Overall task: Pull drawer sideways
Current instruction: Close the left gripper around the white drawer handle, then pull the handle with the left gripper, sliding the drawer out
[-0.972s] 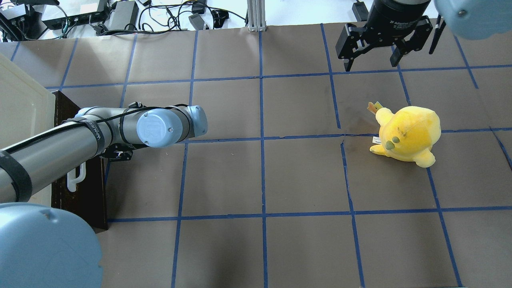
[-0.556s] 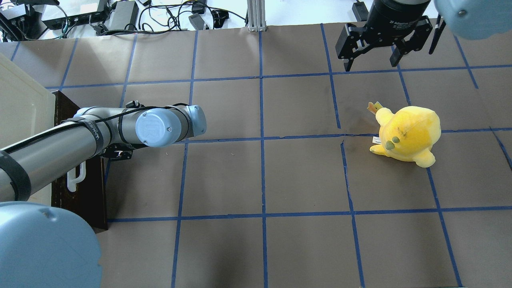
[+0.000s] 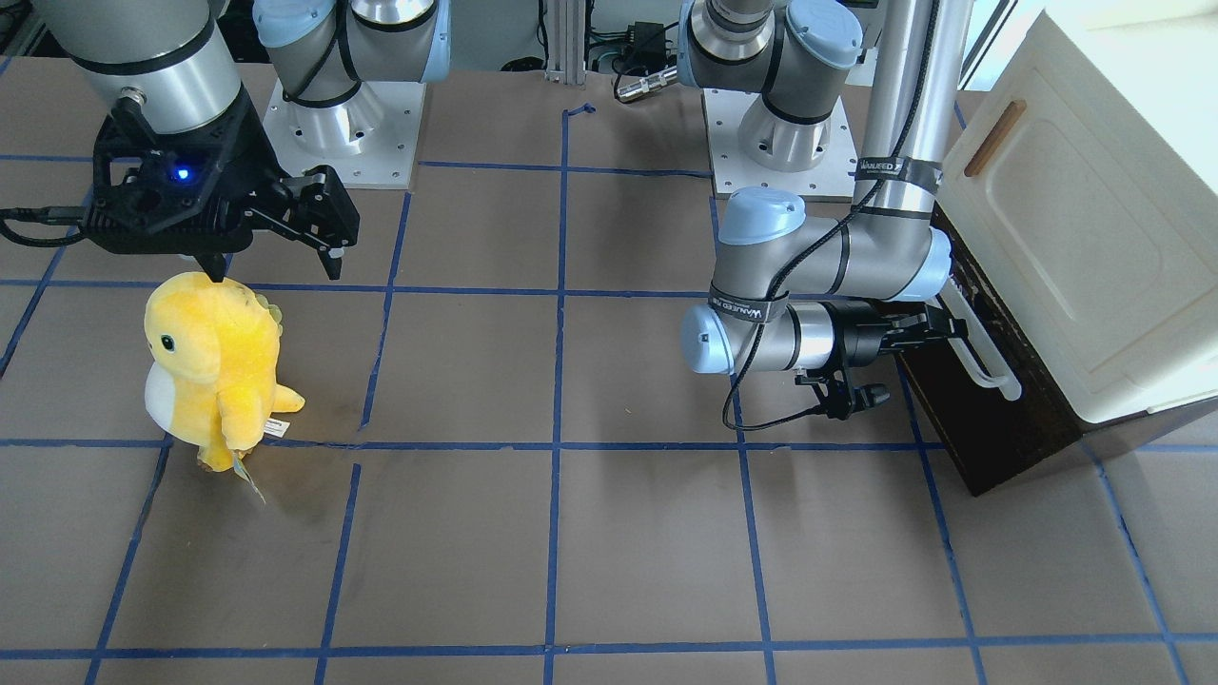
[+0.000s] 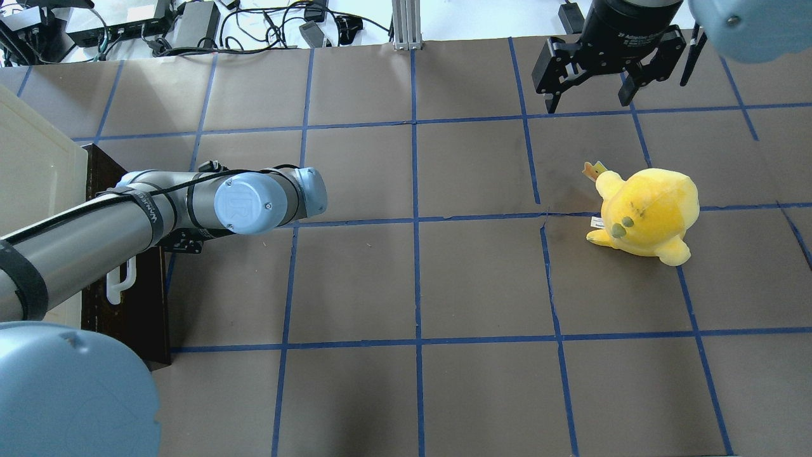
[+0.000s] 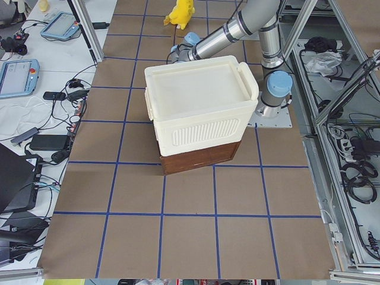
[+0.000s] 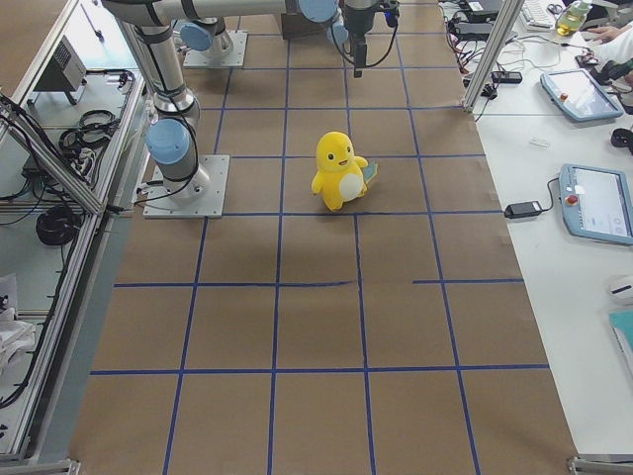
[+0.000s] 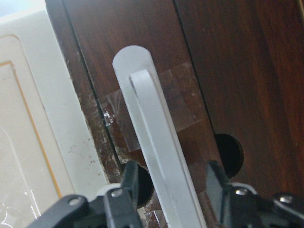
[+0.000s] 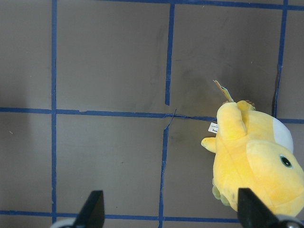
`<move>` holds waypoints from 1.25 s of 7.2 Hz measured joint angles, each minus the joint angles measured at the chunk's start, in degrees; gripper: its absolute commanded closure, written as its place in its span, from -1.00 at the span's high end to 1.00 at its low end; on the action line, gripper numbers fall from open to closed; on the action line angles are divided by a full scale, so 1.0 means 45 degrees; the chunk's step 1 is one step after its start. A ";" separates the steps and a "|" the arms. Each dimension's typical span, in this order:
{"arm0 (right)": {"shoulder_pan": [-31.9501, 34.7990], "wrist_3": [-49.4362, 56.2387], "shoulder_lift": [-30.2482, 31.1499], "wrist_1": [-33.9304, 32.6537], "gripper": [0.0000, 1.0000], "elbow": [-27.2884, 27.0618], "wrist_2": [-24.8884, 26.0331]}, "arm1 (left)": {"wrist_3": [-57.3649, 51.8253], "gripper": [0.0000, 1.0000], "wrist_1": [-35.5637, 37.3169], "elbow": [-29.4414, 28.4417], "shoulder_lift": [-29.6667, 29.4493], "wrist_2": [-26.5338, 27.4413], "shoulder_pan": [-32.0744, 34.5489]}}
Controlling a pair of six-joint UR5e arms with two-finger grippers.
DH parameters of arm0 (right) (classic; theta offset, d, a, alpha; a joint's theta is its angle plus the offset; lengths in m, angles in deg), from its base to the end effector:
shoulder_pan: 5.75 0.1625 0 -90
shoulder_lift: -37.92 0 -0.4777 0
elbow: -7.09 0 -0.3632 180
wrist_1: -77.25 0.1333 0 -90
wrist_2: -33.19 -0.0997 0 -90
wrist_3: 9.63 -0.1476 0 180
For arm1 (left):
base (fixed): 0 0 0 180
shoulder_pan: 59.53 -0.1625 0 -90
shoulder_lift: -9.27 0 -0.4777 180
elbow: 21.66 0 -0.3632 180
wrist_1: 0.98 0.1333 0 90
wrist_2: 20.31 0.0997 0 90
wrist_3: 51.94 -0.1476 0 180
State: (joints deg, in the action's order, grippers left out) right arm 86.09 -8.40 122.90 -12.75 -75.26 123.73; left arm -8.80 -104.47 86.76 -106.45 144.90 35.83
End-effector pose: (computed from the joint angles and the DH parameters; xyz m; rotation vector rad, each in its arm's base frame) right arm 0.1482 -0.5065 0.5122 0.0835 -3.1305 0.0720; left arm -0.0364 -0.4882 0.2356 0.1219 1.7122 0.2927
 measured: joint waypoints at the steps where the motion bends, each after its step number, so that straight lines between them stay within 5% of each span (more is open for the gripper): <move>1: 0.0000 0.0000 0.0000 0.0000 1.00 0.0000 0.0004 | 0.0006 -0.56 -0.0001 0.0003 -0.0012 -0.0007 0.0001; 9: 0.0000 0.0008 0.0001 0.0000 1.00 0.0000 -0.0002 | -0.0023 -0.56 -0.0439 -0.0090 0.0029 0.0122 0.0200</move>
State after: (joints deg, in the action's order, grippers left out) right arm 86.09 -8.37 122.91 -12.75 -75.26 123.72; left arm -8.90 -106.44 86.35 -106.32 145.45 36.73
